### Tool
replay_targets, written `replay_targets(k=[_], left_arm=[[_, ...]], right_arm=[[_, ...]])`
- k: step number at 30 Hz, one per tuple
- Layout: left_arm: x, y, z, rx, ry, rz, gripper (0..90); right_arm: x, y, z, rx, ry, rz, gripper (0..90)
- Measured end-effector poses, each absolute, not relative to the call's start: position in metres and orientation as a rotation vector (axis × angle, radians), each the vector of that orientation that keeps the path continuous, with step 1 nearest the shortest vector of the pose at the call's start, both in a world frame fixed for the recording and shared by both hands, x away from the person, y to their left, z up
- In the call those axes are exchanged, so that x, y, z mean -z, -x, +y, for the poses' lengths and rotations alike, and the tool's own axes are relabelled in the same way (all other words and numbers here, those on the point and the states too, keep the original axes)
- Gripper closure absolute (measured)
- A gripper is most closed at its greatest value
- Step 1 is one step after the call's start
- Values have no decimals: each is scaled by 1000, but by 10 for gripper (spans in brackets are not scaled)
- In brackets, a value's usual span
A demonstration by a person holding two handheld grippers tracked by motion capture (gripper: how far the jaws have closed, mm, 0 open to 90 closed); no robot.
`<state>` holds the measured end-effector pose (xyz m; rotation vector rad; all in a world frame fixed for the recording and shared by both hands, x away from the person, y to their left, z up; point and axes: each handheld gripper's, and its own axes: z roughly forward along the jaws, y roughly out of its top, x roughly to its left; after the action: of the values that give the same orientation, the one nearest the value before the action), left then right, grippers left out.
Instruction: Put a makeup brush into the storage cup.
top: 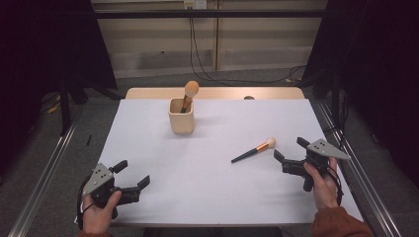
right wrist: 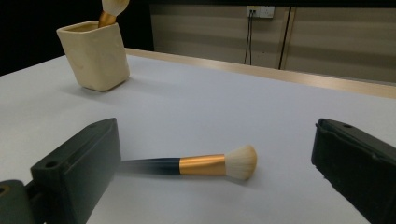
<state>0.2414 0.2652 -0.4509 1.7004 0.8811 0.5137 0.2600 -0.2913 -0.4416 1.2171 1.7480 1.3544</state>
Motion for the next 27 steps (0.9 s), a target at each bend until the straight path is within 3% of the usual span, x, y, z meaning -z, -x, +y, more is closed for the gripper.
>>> replay_targets(k=[27], left_arm=[[452, -241, 268, -512, -1697, 903, 31]], right_arm=[[423, -326, -274, -1279, -1203, 1874, 19]])
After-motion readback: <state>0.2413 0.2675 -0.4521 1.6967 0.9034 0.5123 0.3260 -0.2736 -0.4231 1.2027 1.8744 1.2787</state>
